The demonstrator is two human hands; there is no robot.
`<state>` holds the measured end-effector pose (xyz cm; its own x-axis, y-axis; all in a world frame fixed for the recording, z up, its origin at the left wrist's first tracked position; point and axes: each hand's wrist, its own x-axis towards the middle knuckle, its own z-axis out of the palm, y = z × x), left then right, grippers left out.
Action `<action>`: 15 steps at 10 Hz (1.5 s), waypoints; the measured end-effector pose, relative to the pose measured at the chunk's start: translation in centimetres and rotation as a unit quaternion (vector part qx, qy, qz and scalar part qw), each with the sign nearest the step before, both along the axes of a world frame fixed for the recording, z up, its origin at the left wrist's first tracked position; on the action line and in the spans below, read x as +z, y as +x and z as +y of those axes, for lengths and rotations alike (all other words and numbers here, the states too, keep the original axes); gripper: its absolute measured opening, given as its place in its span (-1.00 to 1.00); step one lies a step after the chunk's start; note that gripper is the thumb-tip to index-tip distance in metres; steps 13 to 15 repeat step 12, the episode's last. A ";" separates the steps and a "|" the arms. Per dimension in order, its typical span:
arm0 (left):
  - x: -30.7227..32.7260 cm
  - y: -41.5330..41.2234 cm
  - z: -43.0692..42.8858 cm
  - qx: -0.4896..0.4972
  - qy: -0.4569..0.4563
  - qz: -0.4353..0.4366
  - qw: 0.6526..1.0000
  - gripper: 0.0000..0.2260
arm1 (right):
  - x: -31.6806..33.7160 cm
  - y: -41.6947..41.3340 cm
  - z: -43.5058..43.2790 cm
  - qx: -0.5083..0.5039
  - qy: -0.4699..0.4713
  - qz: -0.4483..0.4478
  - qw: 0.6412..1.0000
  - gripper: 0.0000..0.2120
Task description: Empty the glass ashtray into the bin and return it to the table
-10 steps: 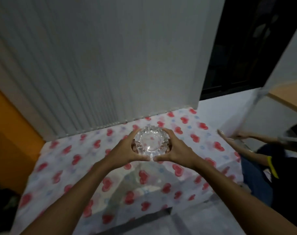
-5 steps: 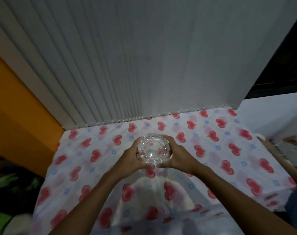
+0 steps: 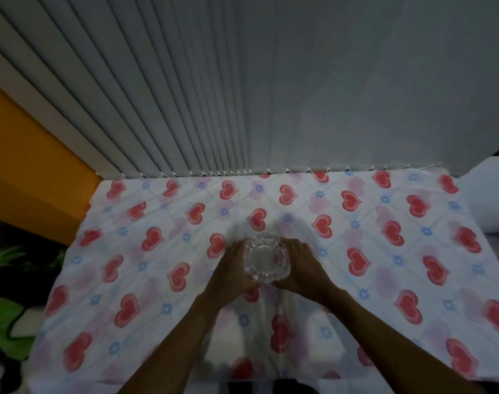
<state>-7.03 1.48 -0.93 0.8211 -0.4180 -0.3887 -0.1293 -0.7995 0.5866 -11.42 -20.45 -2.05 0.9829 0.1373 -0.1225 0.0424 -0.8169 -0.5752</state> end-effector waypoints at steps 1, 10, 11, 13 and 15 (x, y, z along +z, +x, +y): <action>-2.0 1.2 -1.3 0.037 -0.037 -0.046 0.998 -0.11 | -1.3 1.0 -1.0 0.007 -0.017 0.011 1.000 -0.05; -6.8 2.4 -1.0 -0.011 0.033 -0.035 0.999 0.17 | -5.3 2.0 -1.5 0.010 -0.081 0.038 0.996 0.07; -6.3 2.3 -0.8 -0.039 0.051 -0.054 0.996 0.08 | -4.7 1.8 -1.7 0.017 -0.071 0.034 0.997 0.06; -6.6 2.8 0.1 -0.055 0.046 -0.052 0.996 0.09 | -2.8 1.8 -1.7 0.009 -0.064 0.027 0.998 0.07; -6.6 2.8 0.1 -0.055 0.046 -0.052 0.996 0.09 | -2.8 1.8 -1.7 0.009 -0.064 0.027 0.998 0.07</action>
